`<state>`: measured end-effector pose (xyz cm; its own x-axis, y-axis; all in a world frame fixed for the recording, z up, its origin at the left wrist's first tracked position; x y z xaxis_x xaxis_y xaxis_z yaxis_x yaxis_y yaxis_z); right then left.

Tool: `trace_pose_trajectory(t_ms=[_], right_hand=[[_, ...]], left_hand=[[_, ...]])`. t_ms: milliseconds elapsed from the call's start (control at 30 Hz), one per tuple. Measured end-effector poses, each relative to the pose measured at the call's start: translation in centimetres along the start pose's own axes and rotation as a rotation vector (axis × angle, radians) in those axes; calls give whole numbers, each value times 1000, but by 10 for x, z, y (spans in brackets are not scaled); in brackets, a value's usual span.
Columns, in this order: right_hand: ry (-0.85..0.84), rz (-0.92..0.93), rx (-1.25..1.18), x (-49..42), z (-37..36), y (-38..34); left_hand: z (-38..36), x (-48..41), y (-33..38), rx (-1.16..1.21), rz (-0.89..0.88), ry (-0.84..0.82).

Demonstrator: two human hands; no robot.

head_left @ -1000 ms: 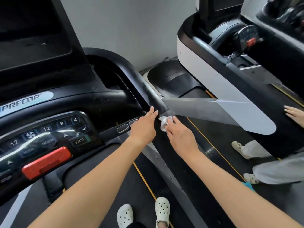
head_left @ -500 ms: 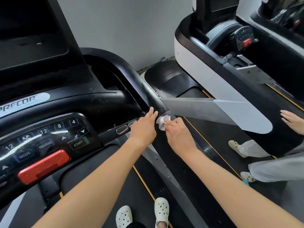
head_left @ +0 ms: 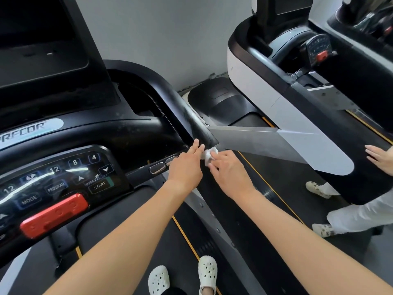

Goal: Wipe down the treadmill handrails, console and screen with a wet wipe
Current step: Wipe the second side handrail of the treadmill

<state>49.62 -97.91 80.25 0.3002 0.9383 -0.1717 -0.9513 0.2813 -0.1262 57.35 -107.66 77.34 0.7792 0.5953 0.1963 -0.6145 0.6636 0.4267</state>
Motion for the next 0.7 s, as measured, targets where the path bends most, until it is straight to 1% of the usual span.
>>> trace_pose_trajectory(t_ms=[100, 200, 267, 333, 400, 500, 567, 633, 700], right_hand=[[57, -29, -36, 14, 9, 14], [99, -167, -101, -3, 12, 30], [149, -292, -205, -14, 12, 37], [189, -357, -266, -17, 12, 35], [209, -287, -263, -13, 15, 27], [158, -88, -220, 5, 18, 19], [118, 4, -169, 14, 15, 21], [109, 23, -155, 8, 13, 28], [123, -16, -189, -9, 12, 34]], left_hand=[[1, 1, 2, -25, 6, 17], [0, 1, 2, -37, 15, 33], [0, 1, 3, -42, 16, 37], [1, 1, 4, -41, 16, 41], [1, 2, 4, -37, 24, 43], [-1, 1, 4, -41, 36, 44], [-2, 1, 5, -64, 39, 52], [-4, 1, 5, -79, 42, 58], [-5, 1, 6, -84, 49, 62]])
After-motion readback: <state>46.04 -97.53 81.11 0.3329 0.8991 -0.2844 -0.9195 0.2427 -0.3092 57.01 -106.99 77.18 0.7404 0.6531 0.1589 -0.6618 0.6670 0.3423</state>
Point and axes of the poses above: each hand's wrist, its own x-axis away from the middle knuckle, its own z-axis out of the back of the hand, y = z × x, the point moved 7 cm from there along -x, towards the middle knuckle, and after that the axes turned 4 degrees about z, right-handed, at the moved point
